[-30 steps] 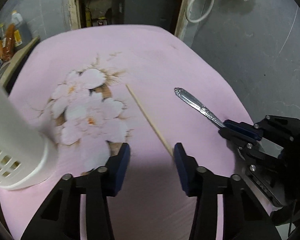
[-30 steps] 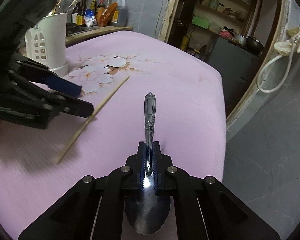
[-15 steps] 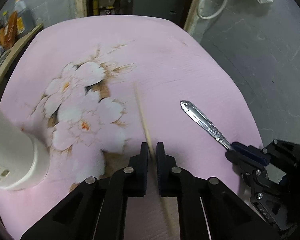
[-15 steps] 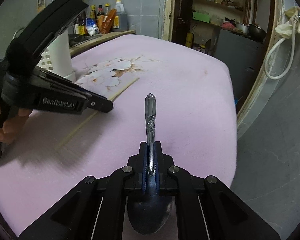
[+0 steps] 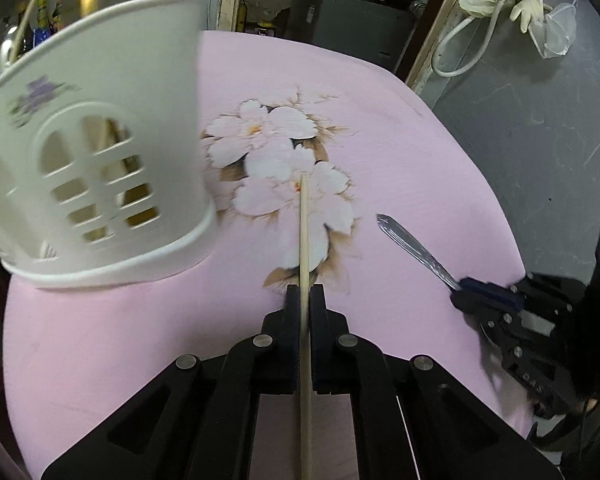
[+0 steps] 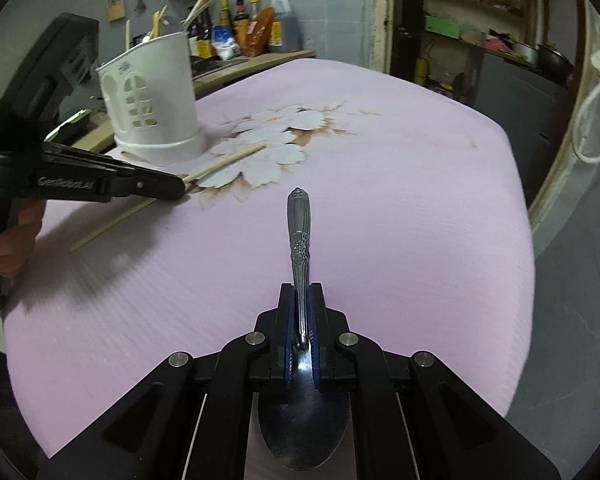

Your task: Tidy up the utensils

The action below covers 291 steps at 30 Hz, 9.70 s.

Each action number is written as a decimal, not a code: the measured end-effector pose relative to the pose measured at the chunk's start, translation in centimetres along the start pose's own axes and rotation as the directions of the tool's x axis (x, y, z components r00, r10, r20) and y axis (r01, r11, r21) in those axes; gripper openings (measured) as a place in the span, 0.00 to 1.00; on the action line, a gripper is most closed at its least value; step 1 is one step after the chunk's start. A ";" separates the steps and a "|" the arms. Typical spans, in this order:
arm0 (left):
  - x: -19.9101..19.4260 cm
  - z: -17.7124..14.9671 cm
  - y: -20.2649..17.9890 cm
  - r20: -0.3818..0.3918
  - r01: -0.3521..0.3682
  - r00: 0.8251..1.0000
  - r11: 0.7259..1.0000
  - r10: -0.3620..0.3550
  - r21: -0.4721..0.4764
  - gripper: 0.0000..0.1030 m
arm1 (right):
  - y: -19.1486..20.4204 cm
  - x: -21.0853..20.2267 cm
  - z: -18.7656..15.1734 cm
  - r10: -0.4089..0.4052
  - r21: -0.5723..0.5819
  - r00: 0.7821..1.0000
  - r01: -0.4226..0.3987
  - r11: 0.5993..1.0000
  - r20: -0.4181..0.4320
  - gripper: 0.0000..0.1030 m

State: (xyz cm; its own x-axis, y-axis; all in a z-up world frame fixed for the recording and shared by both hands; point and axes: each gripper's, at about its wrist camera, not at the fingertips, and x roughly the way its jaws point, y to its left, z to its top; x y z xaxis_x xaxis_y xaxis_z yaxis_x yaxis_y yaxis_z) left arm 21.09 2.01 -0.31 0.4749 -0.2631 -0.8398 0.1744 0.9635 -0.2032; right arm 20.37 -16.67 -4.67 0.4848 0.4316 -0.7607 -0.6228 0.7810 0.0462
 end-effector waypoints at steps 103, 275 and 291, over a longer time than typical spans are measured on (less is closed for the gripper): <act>-15.5 1.5 17.6 0.889 0.150 0.406 0.944 0.212 -0.293 0.02 | 8.1 -1.8 17.0 0.155 -0.028 0.524 -0.242 0.970 0.838 0.07; -14.9 -15.2 3.5 0.694 -0.262 0.654 0.950 0.303 -0.168 0.92 | 10.6 -13.5 -3.6 -0.460 0.364 0.708 0.298 0.882 0.536 1.00; -14.9 -15.3 3.5 0.700 -0.254 0.649 0.952 0.298 -0.170 0.92 | 10.6 -13.6 -3.6 -0.461 0.365 0.708 0.298 0.882 0.536 1.00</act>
State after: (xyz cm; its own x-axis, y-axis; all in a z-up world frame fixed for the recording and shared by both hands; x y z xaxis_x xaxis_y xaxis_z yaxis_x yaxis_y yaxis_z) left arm 1.43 10.10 3.81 0.9639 0.0810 -0.2536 -0.1007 0.9927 -0.0658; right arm 5.00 -15.90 3.83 0.9590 0.1876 -0.2125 -0.1810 0.9822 0.0505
